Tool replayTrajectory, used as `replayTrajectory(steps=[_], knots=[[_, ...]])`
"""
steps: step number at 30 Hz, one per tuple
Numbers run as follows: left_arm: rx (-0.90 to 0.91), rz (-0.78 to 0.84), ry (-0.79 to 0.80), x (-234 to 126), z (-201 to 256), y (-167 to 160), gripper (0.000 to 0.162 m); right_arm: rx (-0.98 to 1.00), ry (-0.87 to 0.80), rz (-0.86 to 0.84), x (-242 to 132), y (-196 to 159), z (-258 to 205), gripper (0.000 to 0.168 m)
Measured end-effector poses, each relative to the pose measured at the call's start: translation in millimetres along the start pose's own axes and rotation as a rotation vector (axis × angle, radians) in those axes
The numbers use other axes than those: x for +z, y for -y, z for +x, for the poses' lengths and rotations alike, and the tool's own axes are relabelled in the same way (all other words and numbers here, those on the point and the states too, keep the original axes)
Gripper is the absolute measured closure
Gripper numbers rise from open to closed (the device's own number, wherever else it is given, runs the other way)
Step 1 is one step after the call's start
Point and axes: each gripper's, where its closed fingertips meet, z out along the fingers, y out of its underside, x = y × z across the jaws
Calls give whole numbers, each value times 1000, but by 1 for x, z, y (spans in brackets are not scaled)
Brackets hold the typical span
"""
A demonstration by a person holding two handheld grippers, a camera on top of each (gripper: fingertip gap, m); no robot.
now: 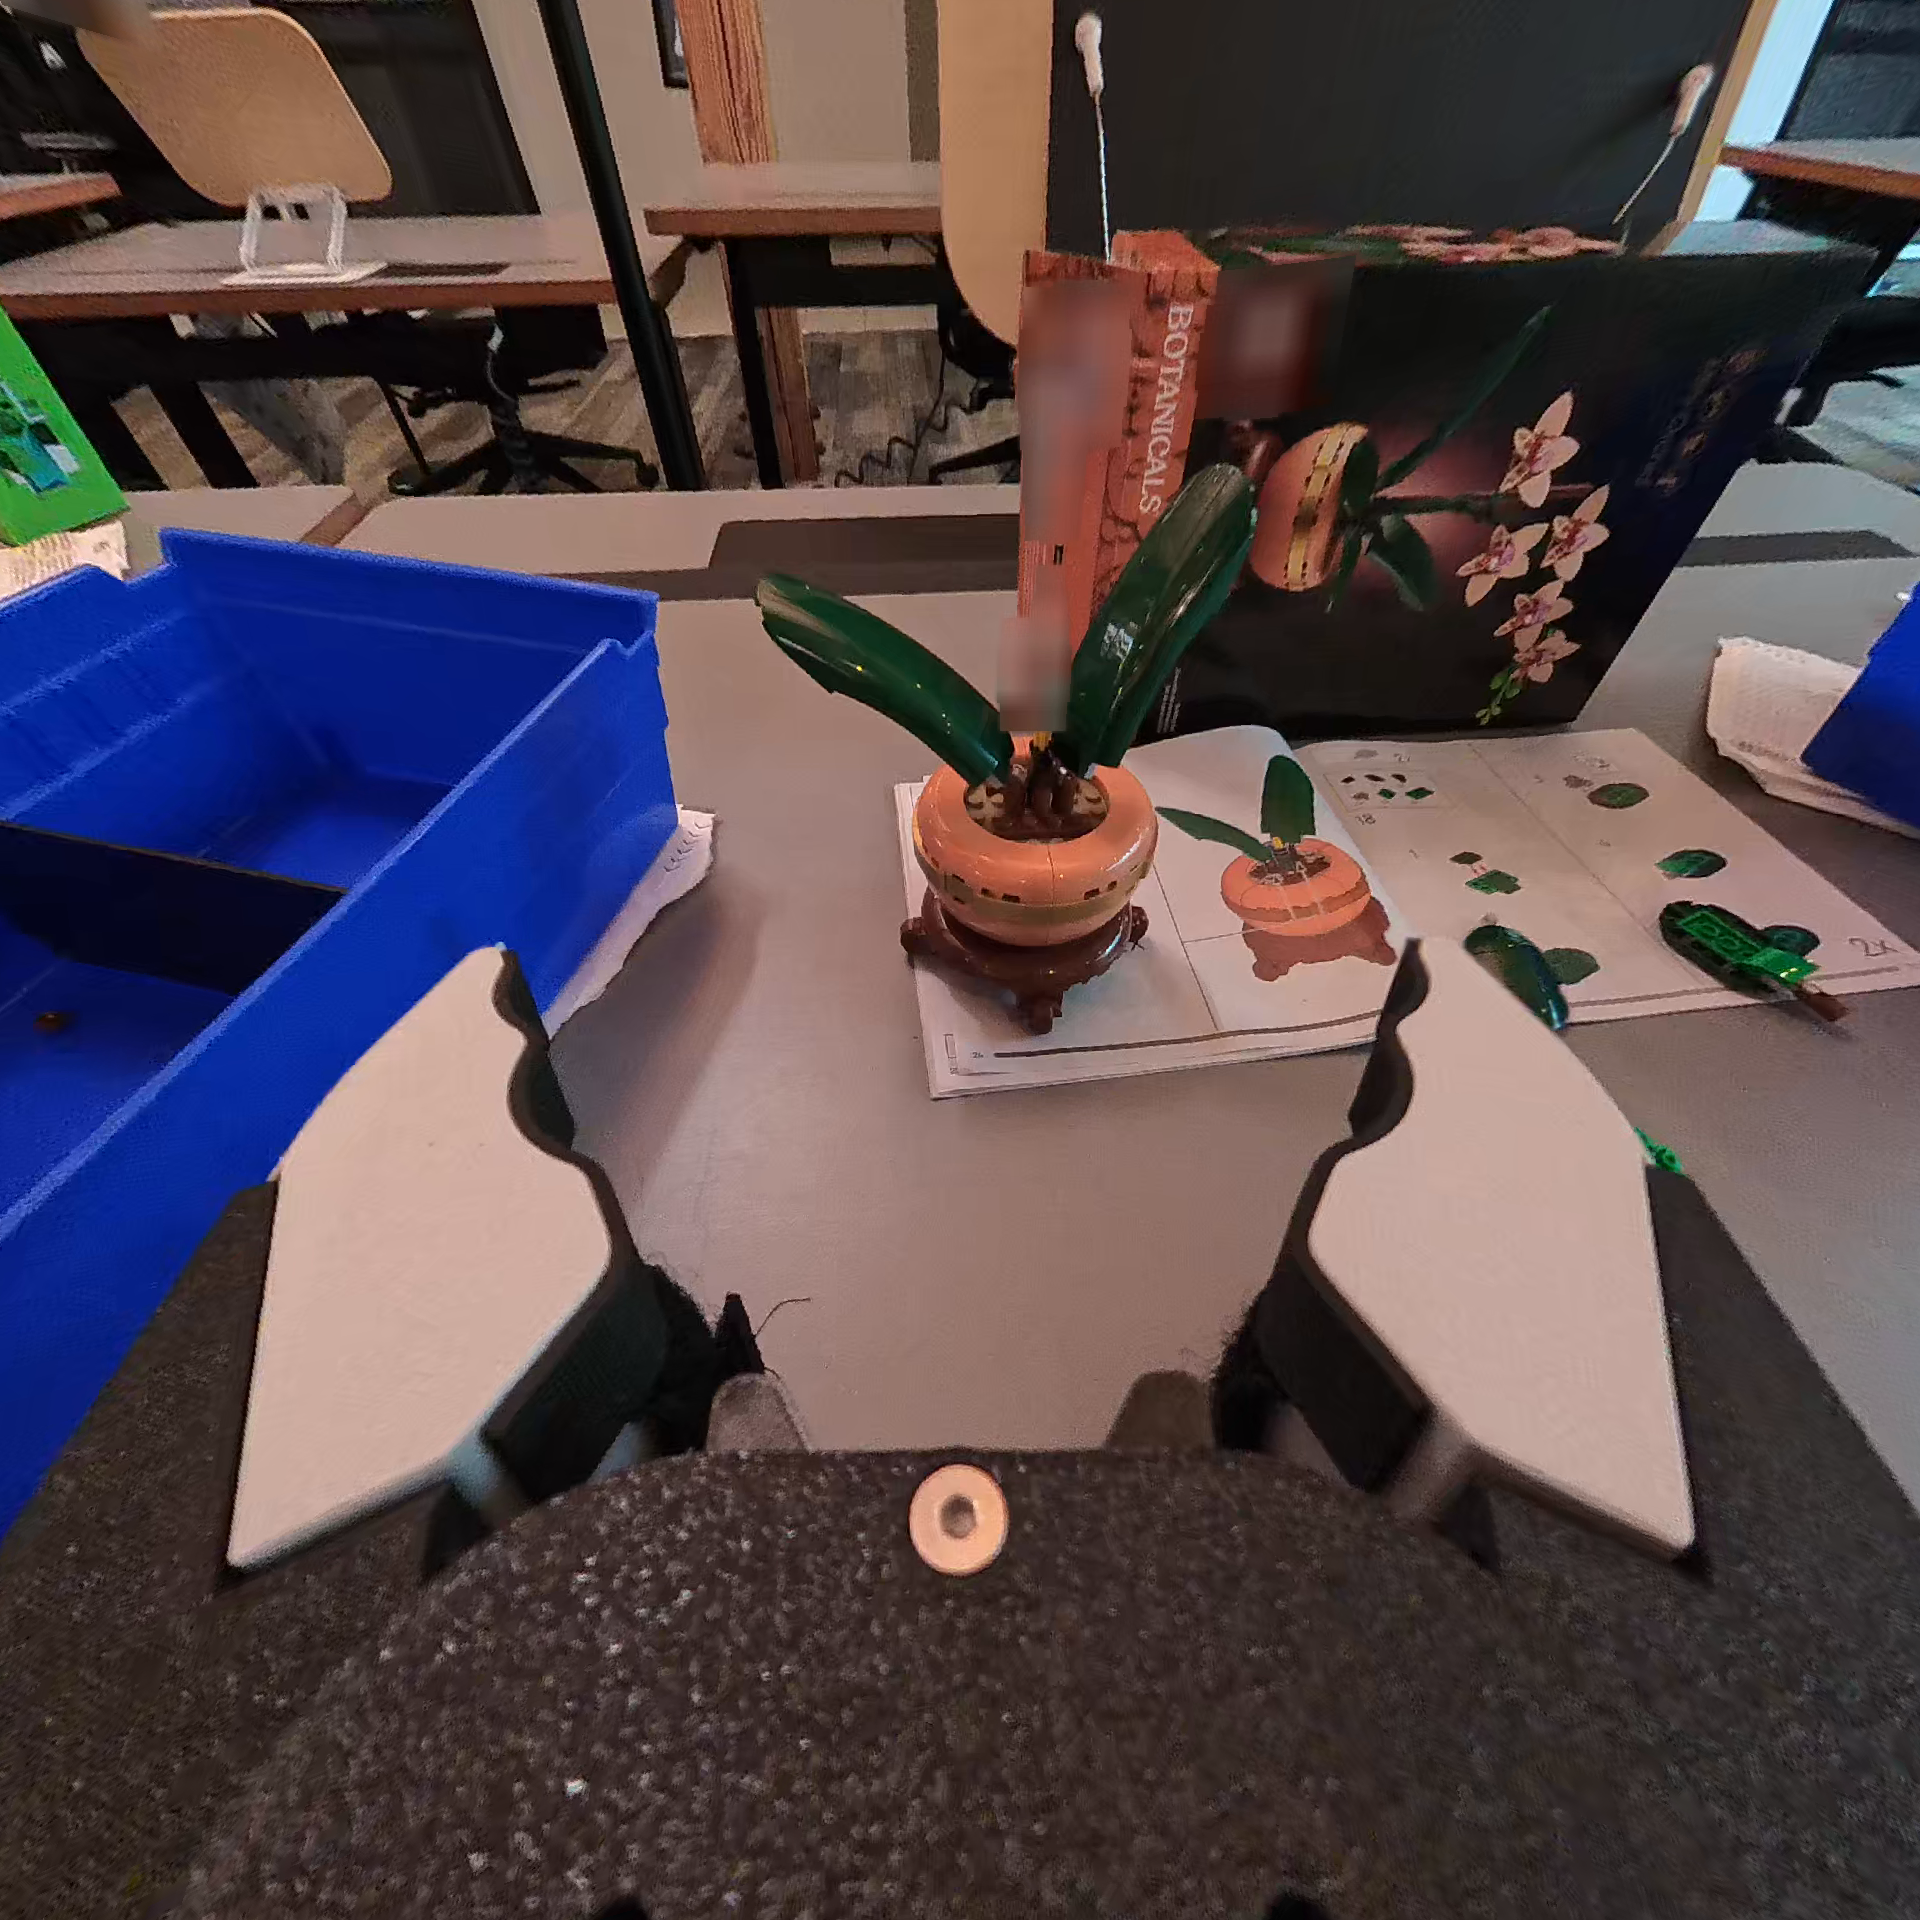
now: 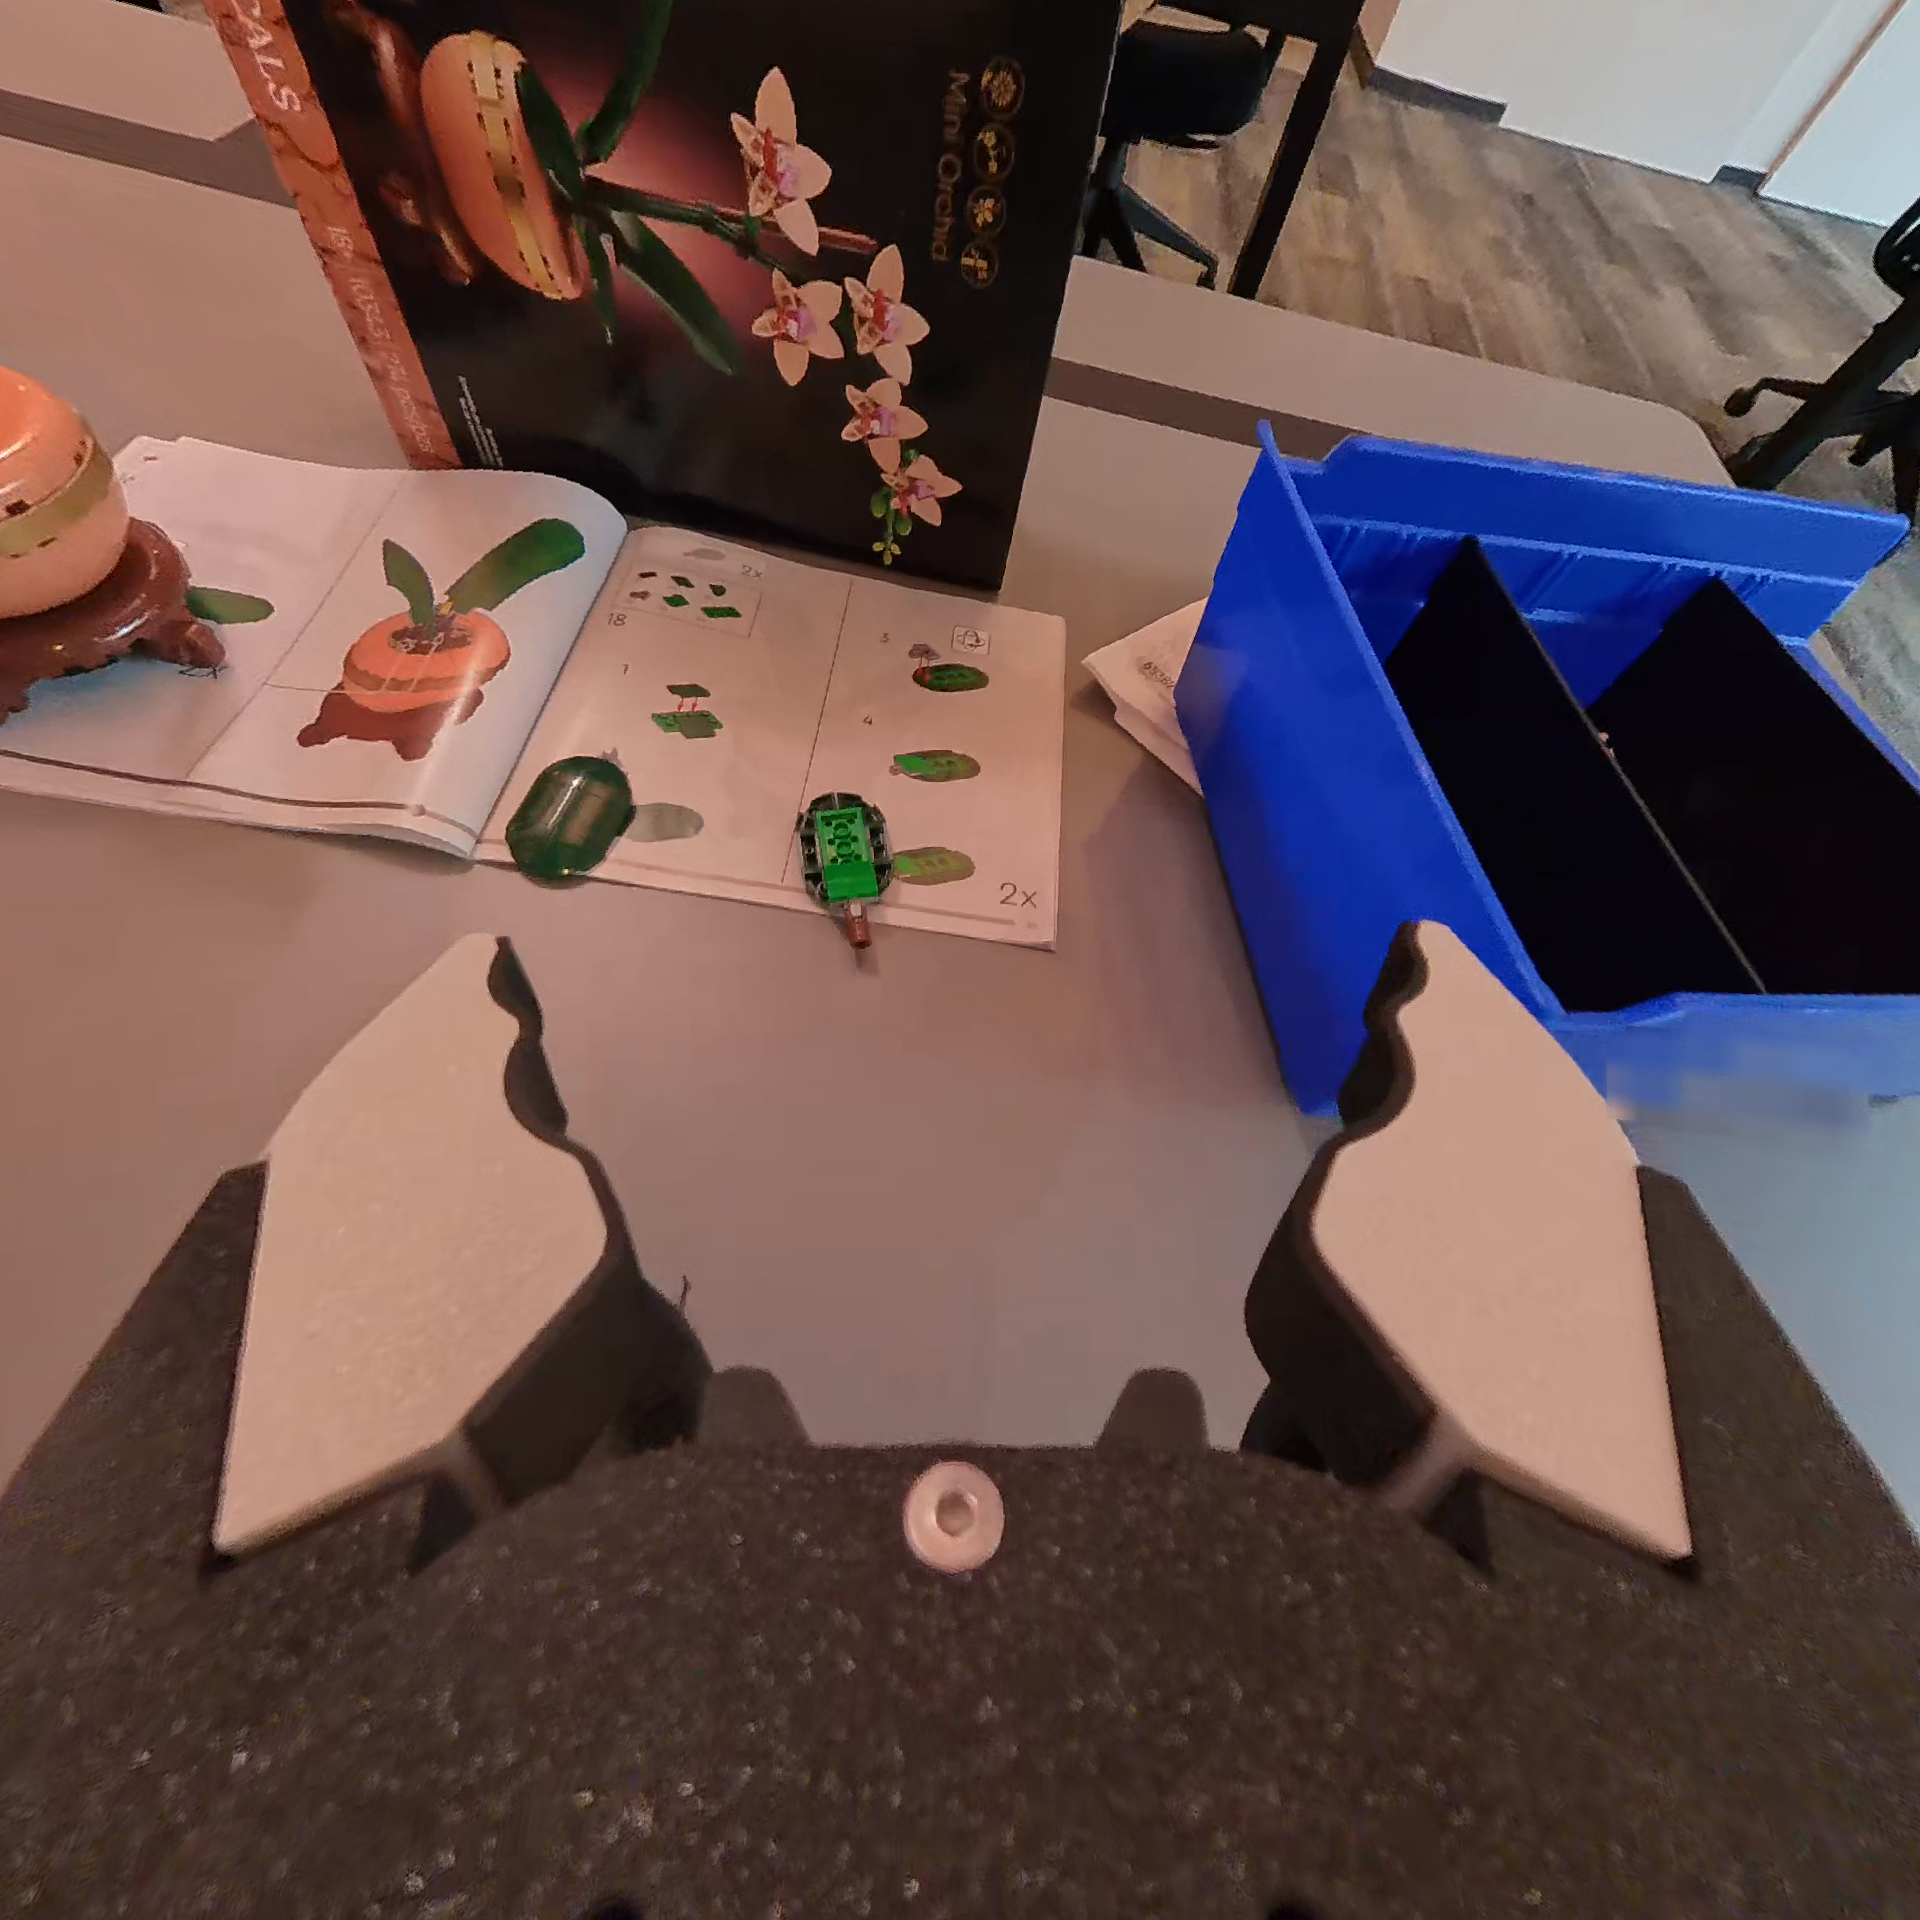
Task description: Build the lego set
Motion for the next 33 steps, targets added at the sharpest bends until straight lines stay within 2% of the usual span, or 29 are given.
replayTrajectory(steps=[11,12,13,14,15,16,17,21,23,26,28,33], knots=[[14,18,5,-2,3,-2,16,4,-3,29,-5,2,1,26],[14,22,7,0,3,-2,16,-4,15,53,-7,5,-2,42],[19,36,13,2,2,-1,22,-33,52,103,-7,10,-11,84],[37,57,14,3,1,0,46,-83,122,176,-15,19,-24,137],[64,76,2,4,3,1,99,-130,196,267,-24,30,-41,166],[68,86,-6,4,4,1,150,-153,248,353,-35,42,-56,168],[57,70,21,5,0,-1,162,-197,319,411,-46,50,-75,168],[141,-36,84,26,-2,-18,162,-382,672,556,-101,66,-182,168],[179,-49,98,32,1,-21,162,-525,853,576,-131,56,-242,168],[248,-60,124,35,7,-24,162,-768,873,578,-140,34,-298,168],[288,-61,136,35,11,-24,162,-854,820,571,-132,27,-313,168],[351,-53,152,36,15,-25,162,-839,769,567,-129,32,-317,168]])
